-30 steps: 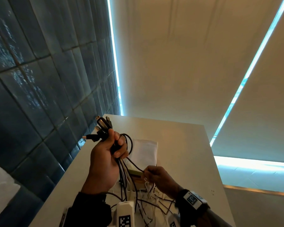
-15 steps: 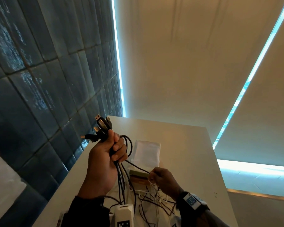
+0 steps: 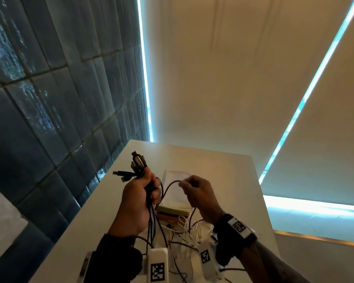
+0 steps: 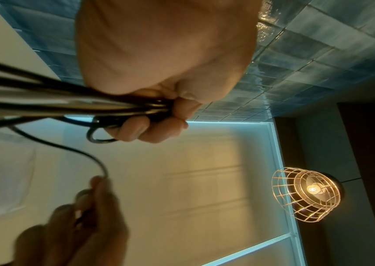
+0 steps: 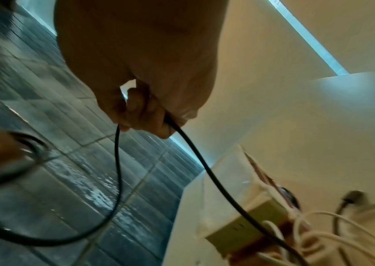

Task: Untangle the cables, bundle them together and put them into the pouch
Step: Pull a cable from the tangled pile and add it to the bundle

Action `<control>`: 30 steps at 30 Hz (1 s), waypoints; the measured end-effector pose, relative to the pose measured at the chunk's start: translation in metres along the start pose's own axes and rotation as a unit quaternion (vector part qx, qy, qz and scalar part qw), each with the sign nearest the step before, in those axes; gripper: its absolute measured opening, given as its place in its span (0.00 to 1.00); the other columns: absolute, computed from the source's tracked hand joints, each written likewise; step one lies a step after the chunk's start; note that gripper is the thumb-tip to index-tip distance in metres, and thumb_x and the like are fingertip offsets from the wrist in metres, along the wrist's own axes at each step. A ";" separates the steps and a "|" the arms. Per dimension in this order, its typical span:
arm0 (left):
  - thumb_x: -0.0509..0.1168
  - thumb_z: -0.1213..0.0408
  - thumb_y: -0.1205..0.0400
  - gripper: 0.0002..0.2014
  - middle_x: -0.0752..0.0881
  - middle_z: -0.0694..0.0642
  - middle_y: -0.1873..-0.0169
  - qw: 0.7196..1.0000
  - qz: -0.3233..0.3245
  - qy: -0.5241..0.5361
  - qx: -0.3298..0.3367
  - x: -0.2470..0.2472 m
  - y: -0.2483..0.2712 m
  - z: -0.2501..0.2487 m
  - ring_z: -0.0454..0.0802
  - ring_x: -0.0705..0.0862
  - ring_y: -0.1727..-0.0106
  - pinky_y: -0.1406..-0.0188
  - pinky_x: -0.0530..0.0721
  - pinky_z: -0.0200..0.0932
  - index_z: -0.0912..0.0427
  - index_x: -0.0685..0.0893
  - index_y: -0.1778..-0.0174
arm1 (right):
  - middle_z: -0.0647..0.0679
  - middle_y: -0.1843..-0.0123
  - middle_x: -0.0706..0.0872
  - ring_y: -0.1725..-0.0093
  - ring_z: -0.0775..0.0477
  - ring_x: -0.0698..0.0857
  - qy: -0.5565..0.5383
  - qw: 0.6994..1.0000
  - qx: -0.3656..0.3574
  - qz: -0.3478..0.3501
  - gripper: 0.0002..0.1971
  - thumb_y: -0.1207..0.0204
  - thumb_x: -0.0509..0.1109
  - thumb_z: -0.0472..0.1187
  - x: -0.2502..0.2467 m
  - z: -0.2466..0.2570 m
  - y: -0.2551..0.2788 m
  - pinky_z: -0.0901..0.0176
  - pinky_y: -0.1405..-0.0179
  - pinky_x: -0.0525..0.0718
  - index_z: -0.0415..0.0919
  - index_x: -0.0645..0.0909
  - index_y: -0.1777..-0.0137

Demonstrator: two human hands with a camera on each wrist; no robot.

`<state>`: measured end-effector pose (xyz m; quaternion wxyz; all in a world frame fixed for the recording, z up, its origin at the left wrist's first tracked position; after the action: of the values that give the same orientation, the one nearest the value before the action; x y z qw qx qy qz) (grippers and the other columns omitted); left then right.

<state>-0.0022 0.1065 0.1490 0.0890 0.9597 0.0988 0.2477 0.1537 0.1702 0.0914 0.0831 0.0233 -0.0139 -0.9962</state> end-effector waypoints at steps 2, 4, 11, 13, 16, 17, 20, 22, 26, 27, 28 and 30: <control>0.53 0.58 0.12 0.16 0.79 0.55 0.72 0.999 -0.021 -0.009 -0.023 -0.002 -0.003 0.009 0.46 0.75 0.76 0.76 0.69 0.40 0.59 0.74 0.65 | 0.50 0.71 0.78 0.78 0.56 0.69 -0.023 0.999 -0.031 0.027 0.09 0.19 0.69 0.40 0.009 0.024 0.006 0.66 0.82 0.67 0.33 0.82 0.53; 0.54 0.58 0.12 0.16 0.84 0.57 0.69 0.998 -0.033 -0.011 -0.048 -0.002 -0.004 0.015 0.50 0.80 0.69 0.70 0.70 0.42 0.59 0.74 0.64 | 0.50 0.71 0.78 0.77 0.56 0.69 -0.049 0.994 -0.067 0.068 0.10 0.17 0.66 0.42 0.020 0.048 0.015 0.66 0.80 0.66 0.35 0.82 0.54; 0.52 0.56 0.13 0.17 0.80 0.58 0.66 0.986 0.041 0.141 -0.083 0.012 -0.002 0.015 0.57 0.84 0.58 0.50 0.78 0.56 0.59 0.74 0.64 | 0.52 0.73 0.78 0.75 0.58 0.69 -0.045 0.974 -0.148 0.165 0.09 0.17 0.65 0.34 0.032 0.070 0.043 0.71 0.76 0.68 0.36 0.81 0.59; 0.52 0.56 0.12 0.17 0.76 0.55 0.70 0.978 0.072 0.189 -0.056 0.015 -0.004 0.004 0.53 0.82 0.65 0.52 0.78 0.53 0.58 0.74 0.65 | 0.58 0.75 0.78 0.75 0.61 0.71 -0.008 0.977 -0.130 0.169 0.09 0.17 0.64 0.33 0.031 0.055 0.044 0.74 0.73 0.70 0.36 0.81 0.59; 0.52 0.56 0.13 0.18 0.73 0.52 0.71 0.978 0.097 0.185 -0.029 0.020 -0.006 -0.004 0.46 0.73 0.74 0.69 0.76 0.42 0.56 0.75 0.67 | 0.55 0.70 0.79 0.74 0.64 0.79 0.034 0.979 -0.105 0.174 0.09 0.16 0.61 0.31 0.032 0.038 0.044 0.77 0.70 0.76 0.31 0.80 0.57; 0.52 0.56 0.14 0.18 0.73 0.51 0.72 0.979 0.101 0.176 -0.013 0.021 -0.006 -0.007 0.44 0.71 0.75 0.73 0.74 0.40 0.56 0.75 0.68 | 0.52 0.69 0.79 0.73 0.65 0.81 0.041 0.979 -0.096 0.178 0.10 0.16 0.60 0.30 0.033 0.034 0.044 0.77 0.69 0.77 0.30 0.80 0.57; 0.53 0.56 0.16 0.18 0.72 0.50 0.73 0.984 0.098 0.147 0.035 0.017 -0.007 -0.018 0.42 0.66 0.78 0.78 0.70 0.37 0.55 0.75 0.70 | 0.51 0.67 0.77 0.70 0.66 0.81 0.069 0.980 -0.072 0.170 0.12 0.15 0.59 0.31 0.034 0.014 0.037 0.76 0.66 0.79 0.31 0.79 0.59; 0.54 0.55 0.17 0.18 0.70 0.49 0.76 0.985 0.099 0.133 0.052 0.016 -0.006 -0.023 0.42 0.65 0.79 0.78 0.69 0.37 0.55 0.75 0.72 | 0.53 0.67 0.77 0.67 0.64 0.77 0.122 0.978 -0.076 0.151 0.13 0.15 0.61 0.37 0.030 -0.005 0.027 0.71 0.61 0.77 0.35 0.80 0.61; 0.54 0.54 0.17 0.18 0.67 0.48 0.77 0.985 0.107 0.115 0.067 0.015 -0.002 -0.031 0.42 0.65 0.80 0.78 0.70 0.37 0.55 0.74 0.73 | 0.55 0.69 0.76 0.67 0.59 0.74 0.171 0.975 -0.069 0.124 0.14 0.16 0.63 0.40 0.023 -0.046 0.012 0.65 0.62 0.75 0.38 0.78 0.64; 0.54 0.54 0.17 0.18 0.68 0.49 0.77 0.985 0.113 0.112 0.069 0.015 -0.001 -0.033 0.42 0.64 0.80 0.78 0.69 0.37 0.55 0.75 0.72 | 0.55 0.70 0.76 0.68 0.59 0.74 0.171 0.976 -0.063 0.117 0.14 0.16 0.63 0.38 0.021 -0.052 0.011 0.66 0.63 0.74 0.38 0.77 0.65; 0.54 0.54 0.17 0.17 0.70 0.49 0.76 0.984 0.121 0.110 0.071 0.015 0.000 -0.035 0.41 0.63 0.81 0.79 0.68 0.37 0.55 0.75 0.71 | 0.55 0.70 0.76 0.68 0.58 0.74 0.173 0.977 -0.058 0.113 0.14 0.16 0.63 0.38 0.019 -0.059 0.011 0.66 0.64 0.74 0.40 0.77 0.66; 0.54 0.54 0.16 0.17 0.75 0.50 0.73 0.983 0.130 0.107 0.074 0.012 0.001 -0.038 0.40 0.63 0.82 0.78 0.66 0.37 0.55 0.75 0.70 | 0.51 0.69 0.77 0.68 0.56 0.74 0.181 0.975 -0.054 0.115 0.14 0.16 0.63 0.38 0.019 -0.072 0.010 0.64 0.65 0.74 0.37 0.77 0.65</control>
<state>-0.0108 0.1134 0.1877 -0.0261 0.9363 0.0004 0.3502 0.1398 0.1553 0.0194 0.1992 0.1965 0.0524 -0.9586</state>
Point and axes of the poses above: each hand's wrist, its own y-axis away from the middle knuckle, its own x-axis out of the palm, z = x × y, the point moved 9 cm from there along -y, towards the middle knuckle
